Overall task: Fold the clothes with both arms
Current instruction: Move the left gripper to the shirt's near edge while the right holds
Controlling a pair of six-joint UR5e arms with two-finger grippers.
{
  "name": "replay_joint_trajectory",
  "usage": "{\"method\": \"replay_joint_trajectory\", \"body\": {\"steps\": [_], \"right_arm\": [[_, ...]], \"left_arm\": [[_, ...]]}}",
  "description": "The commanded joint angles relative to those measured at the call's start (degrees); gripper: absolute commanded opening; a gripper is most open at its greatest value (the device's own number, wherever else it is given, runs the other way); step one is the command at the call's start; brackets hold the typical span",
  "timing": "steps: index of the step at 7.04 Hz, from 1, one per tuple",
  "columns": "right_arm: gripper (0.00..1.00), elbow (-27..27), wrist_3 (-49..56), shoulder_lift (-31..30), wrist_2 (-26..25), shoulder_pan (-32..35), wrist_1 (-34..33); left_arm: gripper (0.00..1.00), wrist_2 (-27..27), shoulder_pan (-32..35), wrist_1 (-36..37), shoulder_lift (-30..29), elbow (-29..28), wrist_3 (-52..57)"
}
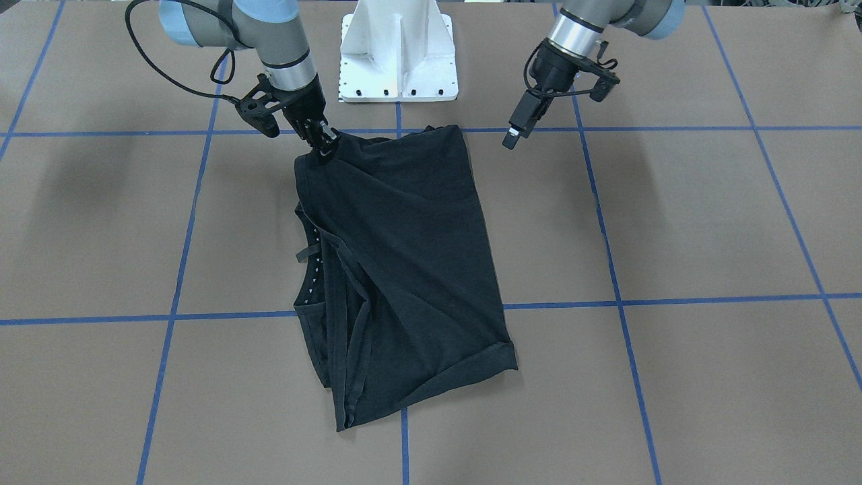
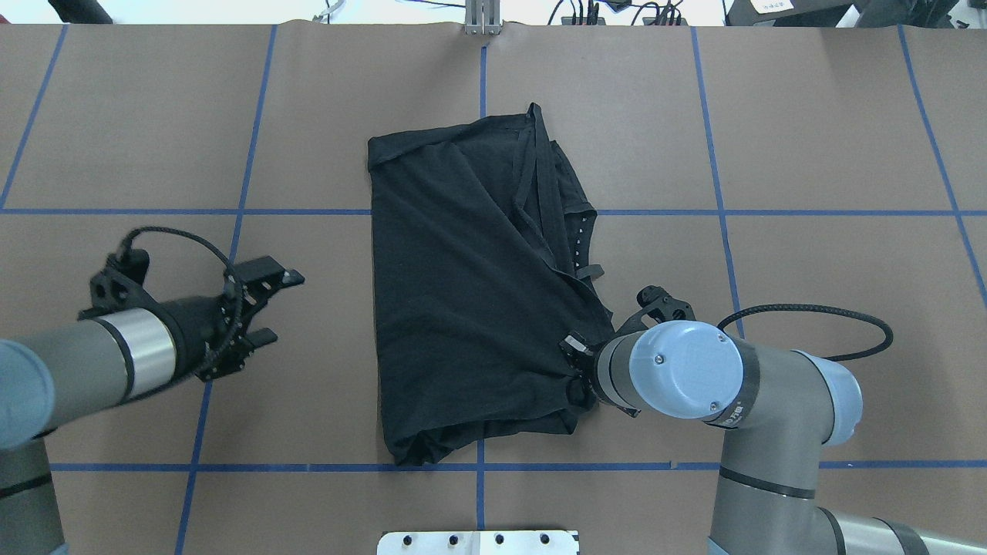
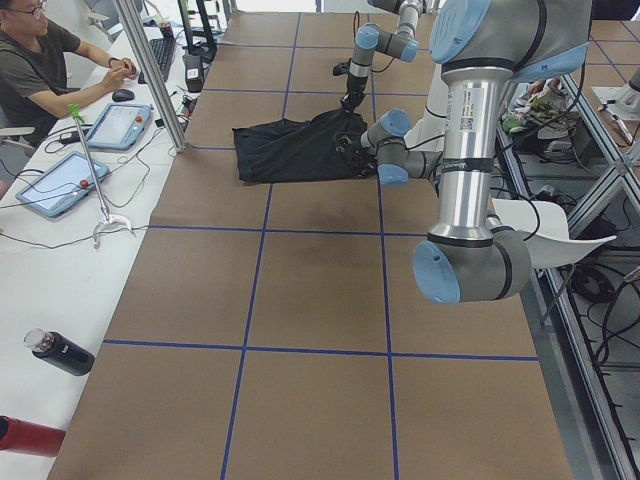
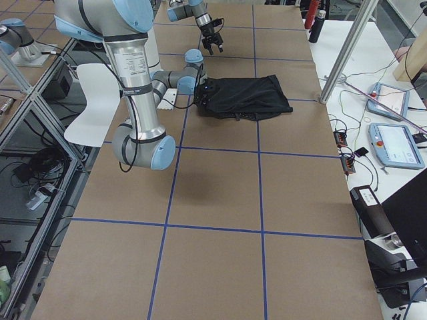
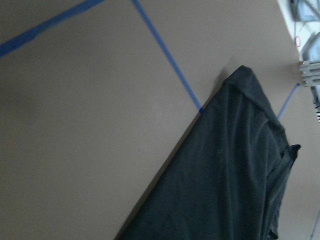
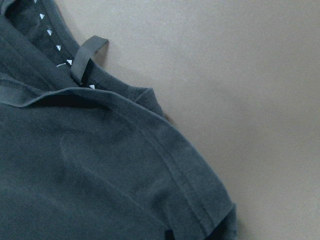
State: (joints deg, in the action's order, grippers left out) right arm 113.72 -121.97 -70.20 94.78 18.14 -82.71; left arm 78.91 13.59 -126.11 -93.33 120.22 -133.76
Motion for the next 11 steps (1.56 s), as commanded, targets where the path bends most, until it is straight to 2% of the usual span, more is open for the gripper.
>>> {"method": "replay_joint_trajectory", "body": {"steps": [1, 2, 4, 6, 7, 8, 9, 10, 11], "right_arm": [[0.0, 0.0, 0.0, 0.0, 0.1, 0.0, 0.2], [0.0, -0.1, 0.1, 0.1, 0.1, 0.0, 0.4], [0.0, 0.4, -0.1, 0.2, 0.1, 0.0, 0.4], [0.0, 0.6, -0.1, 0.1, 0.1, 0.0, 0.4], [0.0, 0.7, -0.1, 0.2, 0.1, 0.0, 0.4], [0.0, 0.7, -0.1, 0.2, 0.1, 0.0, 0.4], [0.0, 0.7, -0.1, 0.2, 0.2, 0.0, 0.4], [0.0, 0.6, -0.1, 0.2, 0.4, 0.0, 0.4], [0.0, 0.6, -0.1, 0.1, 0.5, 0.0, 0.4]], "left_arm": [[1.0, -0.5, -4.2, 2.4, -5.9, -4.7, -6.7], [0.99, 0.2, -4.4, 5.0, -10.9, -8.4, -6.7], [0.89, 0.7, -5.8, 5.2, -10.8, -8.9, -7.0], [0.83, 0.9, -6.8, 5.1, -11.2, -10.4, -7.3], [0.71, 0.9, -7.3, 5.1, -11.1, -10.4, -7.5], [0.5, 0.9, -7.4, 5.1, -11.1, -10.5, -7.9], [0.13, 0.8, -7.3, 5.0, -10.8, -10.4, -10.1], [0.0, 0.9, -7.3, 4.6, -10.8, -10.4, -10.2], [0.0, 1.3, -7.2, 4.5, -10.6, -9.1, -10.1]]}}
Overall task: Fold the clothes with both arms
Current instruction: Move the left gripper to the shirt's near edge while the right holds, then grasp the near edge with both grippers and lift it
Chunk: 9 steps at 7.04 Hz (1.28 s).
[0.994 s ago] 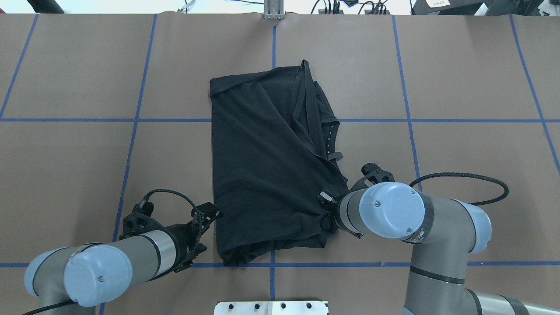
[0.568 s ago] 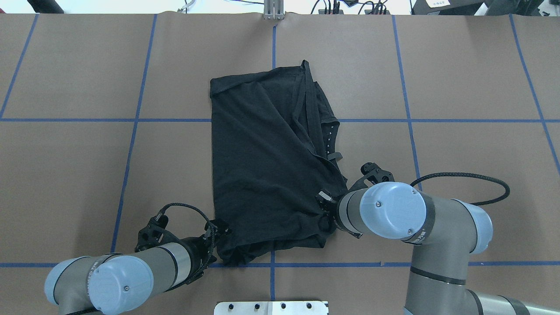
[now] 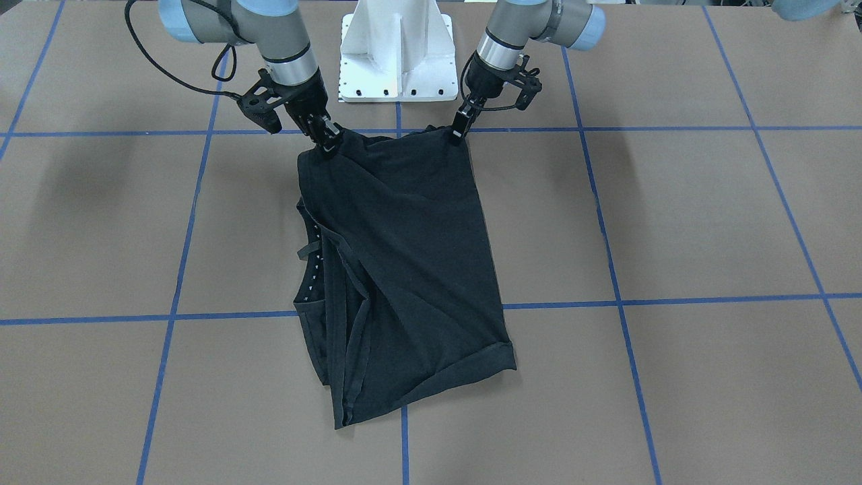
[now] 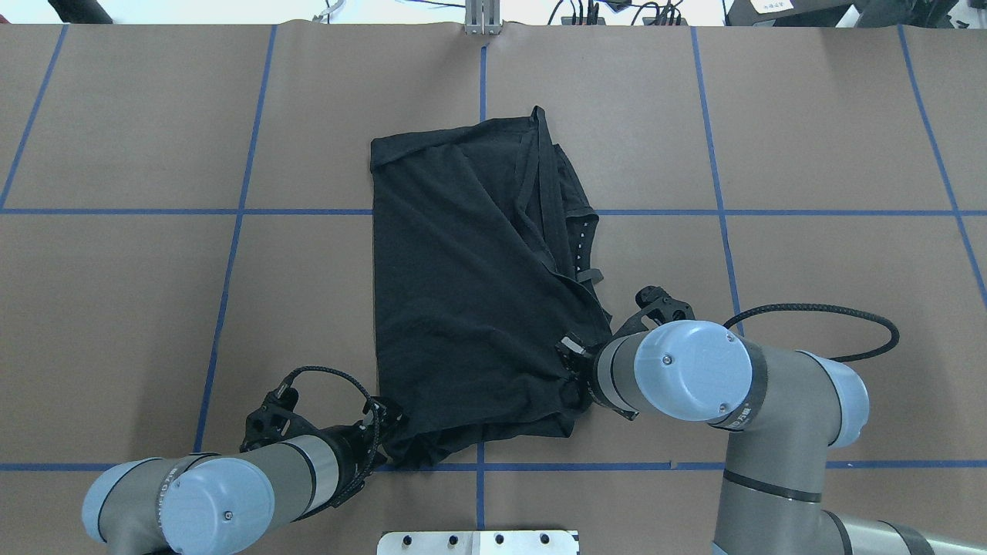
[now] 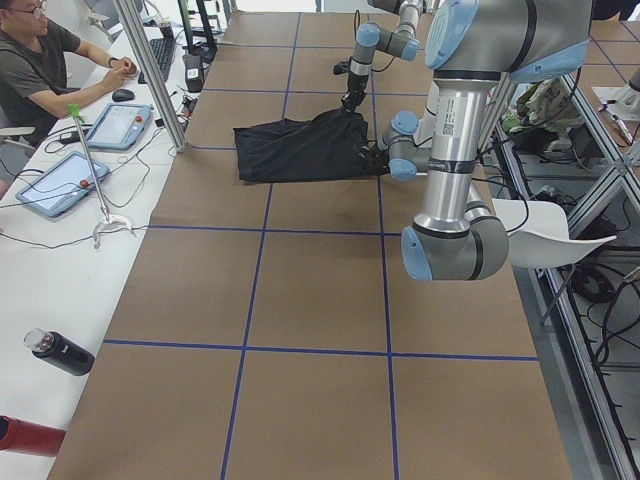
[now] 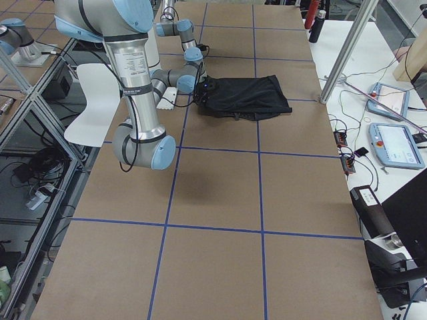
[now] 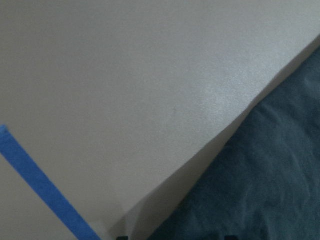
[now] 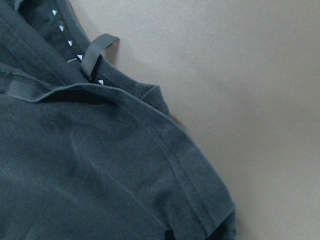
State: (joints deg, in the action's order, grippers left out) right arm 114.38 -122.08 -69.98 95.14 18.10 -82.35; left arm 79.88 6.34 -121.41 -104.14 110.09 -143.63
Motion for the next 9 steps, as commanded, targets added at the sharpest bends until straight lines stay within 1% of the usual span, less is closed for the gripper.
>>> {"method": "replay_joint_trajectory", "body": {"steps": [1, 3, 4, 5, 6, 7, 8, 9], "right_arm": [[0.0, 0.0, 0.0, -0.1, 0.1, 0.0, 0.0], [0.0, 1.1, 0.0, -0.5, 0.2, 0.2, 0.0], [0.0, 5.4, 0.0, -3.5, 2.1, 0.2, 0.1], [0.0, 10.4, -0.1, -6.7, 5.7, 0.3, 0.1], [0.0, 13.3, -0.6, -7.5, 9.1, 0.4, 0.1], [0.0, 15.6, -1.7, -9.0, 12.8, 0.4, 0.1], [0.0, 16.8, -5.1, -9.1, 15.3, 0.4, 0.1], [0.0, 17.6, -6.4, -9.1, 17.8, 0.4, 0.1]], "left_arm": [[0.0, 2.8, 0.1, -0.6, 2.1, 3.2, 0.3], [0.0, 4.4, -1.5, -0.8, 3.9, 10.3, 0.3], [0.0, 5.2, -2.6, -0.6, 4.4, 14.5, 0.3], [0.0, 5.1, -3.7, 0.0, 4.6, 18.1, -0.7], [0.0, 5.1, -4.0, 2.0, 4.4, 21.0, -1.9], [0.0, 4.9, -4.8, 3.8, 4.5, 24.0, -4.1], [0.0, 4.8, -5.8, 6.5, 4.0, 24.5, -4.8], [0.0, 4.8, -5.6, 6.8, 3.9, 25.8, -4.8]]}}
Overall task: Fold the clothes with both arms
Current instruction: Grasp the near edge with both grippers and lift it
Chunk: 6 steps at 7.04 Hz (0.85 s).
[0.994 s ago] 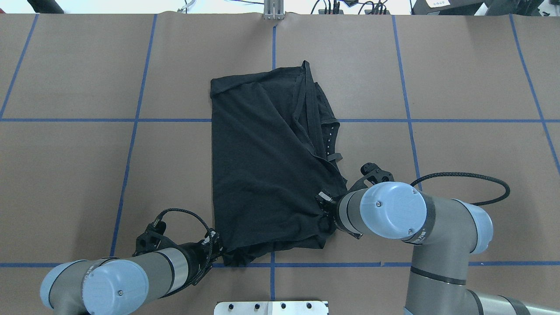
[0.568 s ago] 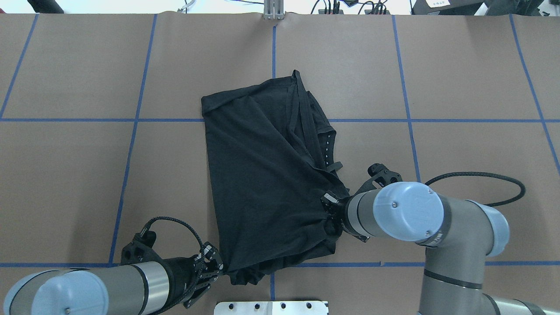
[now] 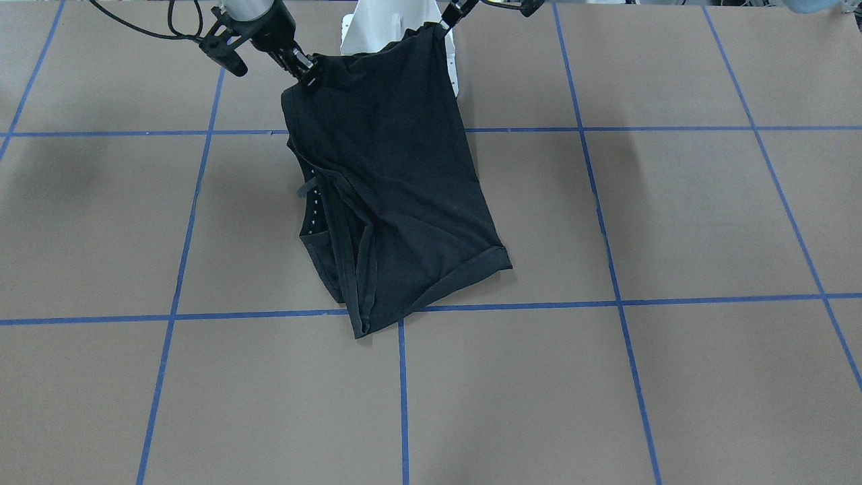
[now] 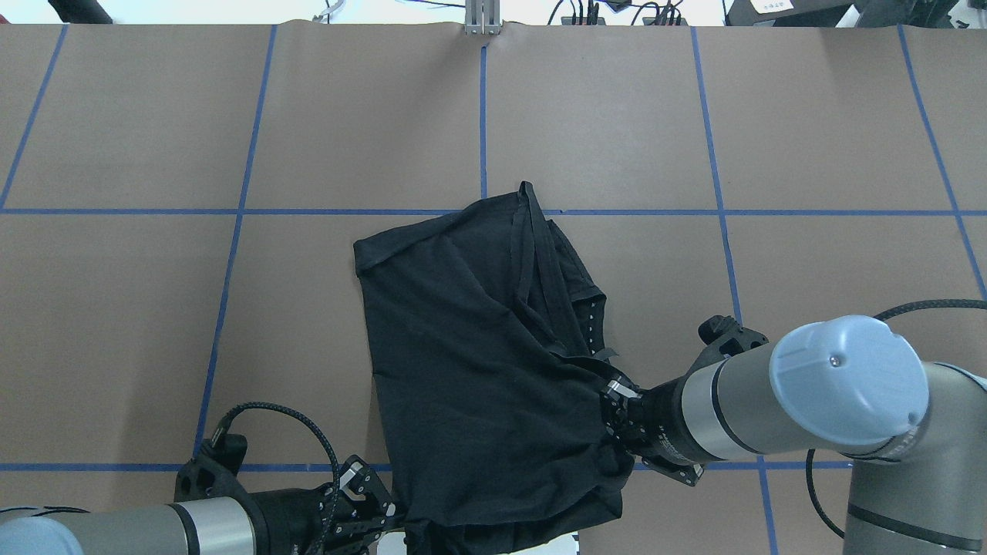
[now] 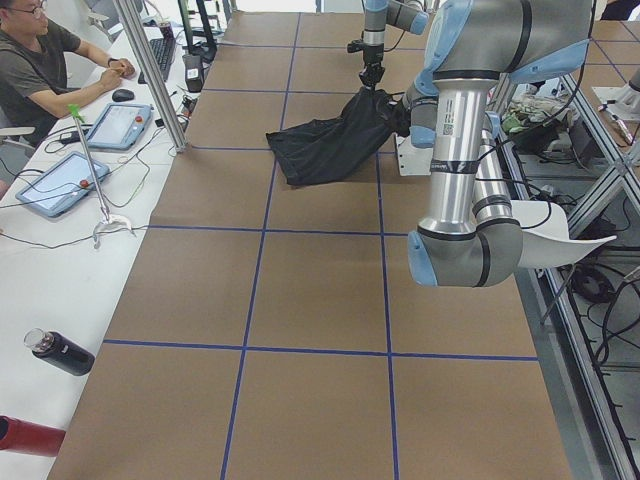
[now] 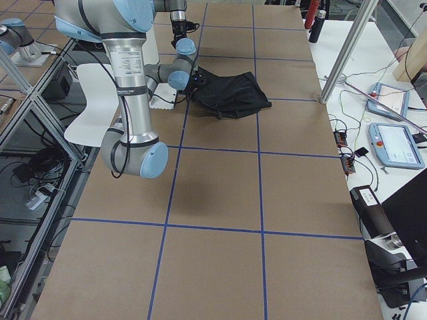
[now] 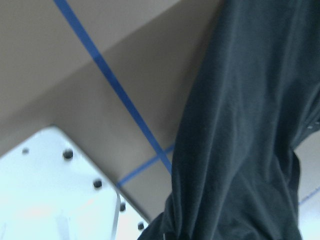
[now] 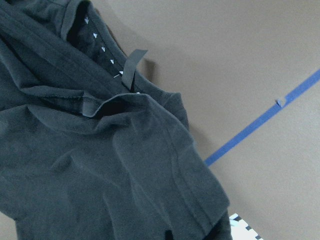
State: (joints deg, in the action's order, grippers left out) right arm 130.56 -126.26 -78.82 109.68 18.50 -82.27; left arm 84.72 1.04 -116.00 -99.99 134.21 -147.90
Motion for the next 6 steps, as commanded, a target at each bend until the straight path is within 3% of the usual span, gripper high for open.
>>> {"method": "replay_joint_trajectory", "body": {"steps": [1, 4, 6], "right_arm": [[0.0, 3.0, -2.2, -0.6, 6.2, 0.4, -0.1], [0.0, 2.5, -2.3, 0.1, 13.7, 6.7, -0.4], [0.0, -4.4, -1.9, 6.7, 13.9, 12.1, -0.7]], "left_arm": [[0.0, 0.1, 0.1, 1.5, 0.0, 2.7, -0.5], [0.0, 1.0, 3.7, 1.8, -0.2, 4.9, -0.2], [0.0, 7.3, 11.5, 4.0, -1.7, 3.4, 3.0]]}}
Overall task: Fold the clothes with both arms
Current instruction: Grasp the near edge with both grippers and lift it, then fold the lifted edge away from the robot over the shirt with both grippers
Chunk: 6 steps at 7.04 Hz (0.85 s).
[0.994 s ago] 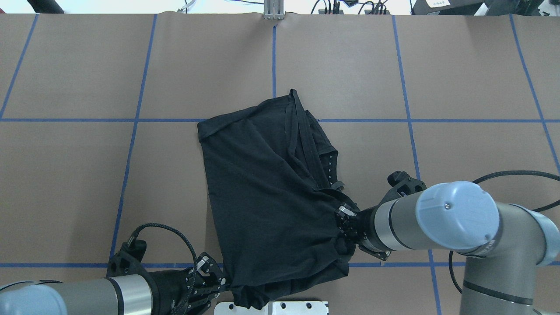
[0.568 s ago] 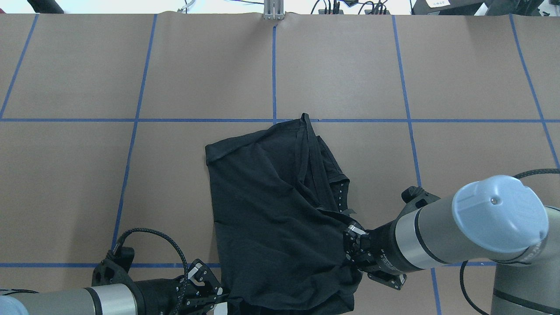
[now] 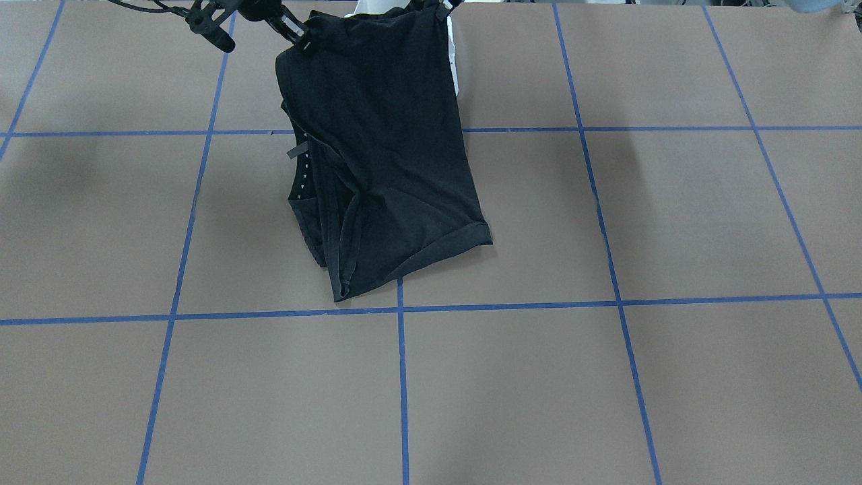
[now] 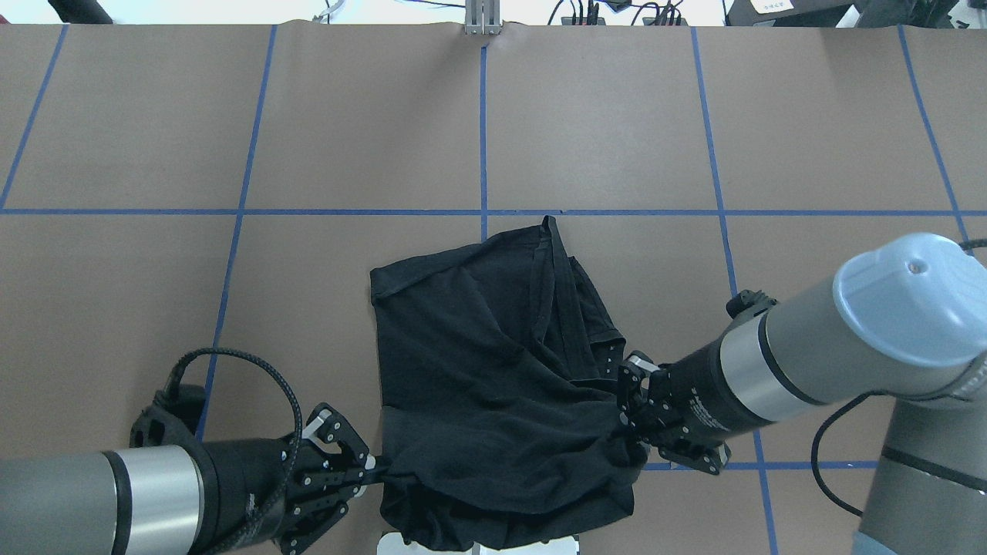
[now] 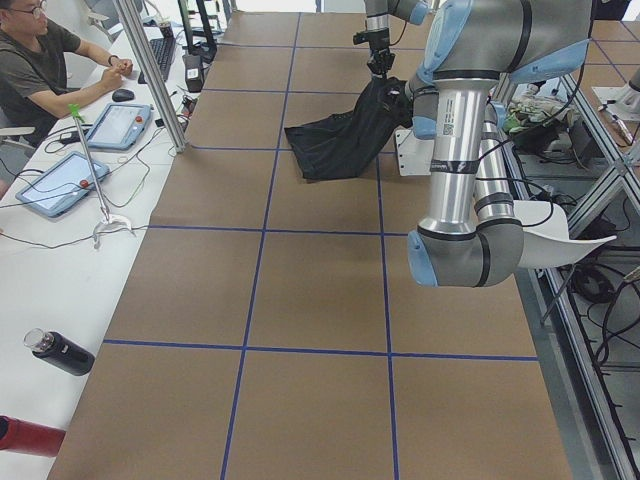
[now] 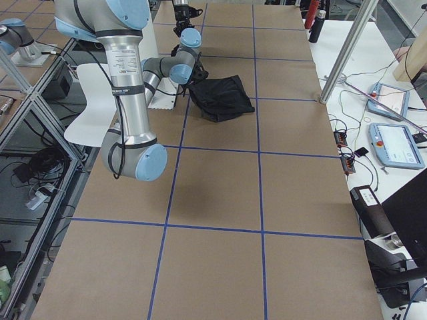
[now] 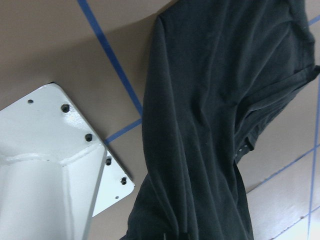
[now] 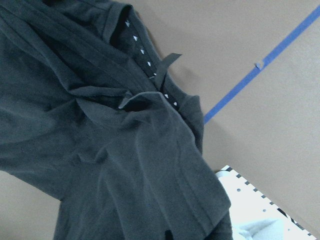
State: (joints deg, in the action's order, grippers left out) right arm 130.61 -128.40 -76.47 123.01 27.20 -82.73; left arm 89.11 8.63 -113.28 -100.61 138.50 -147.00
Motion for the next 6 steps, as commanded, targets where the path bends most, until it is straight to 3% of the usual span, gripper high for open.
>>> {"method": "replay_joint_trajectory", "body": {"steps": [1, 6], "right_arm": [[0.0, -10.2, 1.0, 8.3, 1.5, 5.9, -0.2], [0.0, -27.6, 13.8, 17.1, 2.4, 10.3, 0.5]], "left_arm": [[0.0, 3.1, 6.9, 2.0, -3.1, -4.3, 6.2], [0.0, 3.3, 14.5, 1.1, -8.8, -18.7, 12.1]]}}
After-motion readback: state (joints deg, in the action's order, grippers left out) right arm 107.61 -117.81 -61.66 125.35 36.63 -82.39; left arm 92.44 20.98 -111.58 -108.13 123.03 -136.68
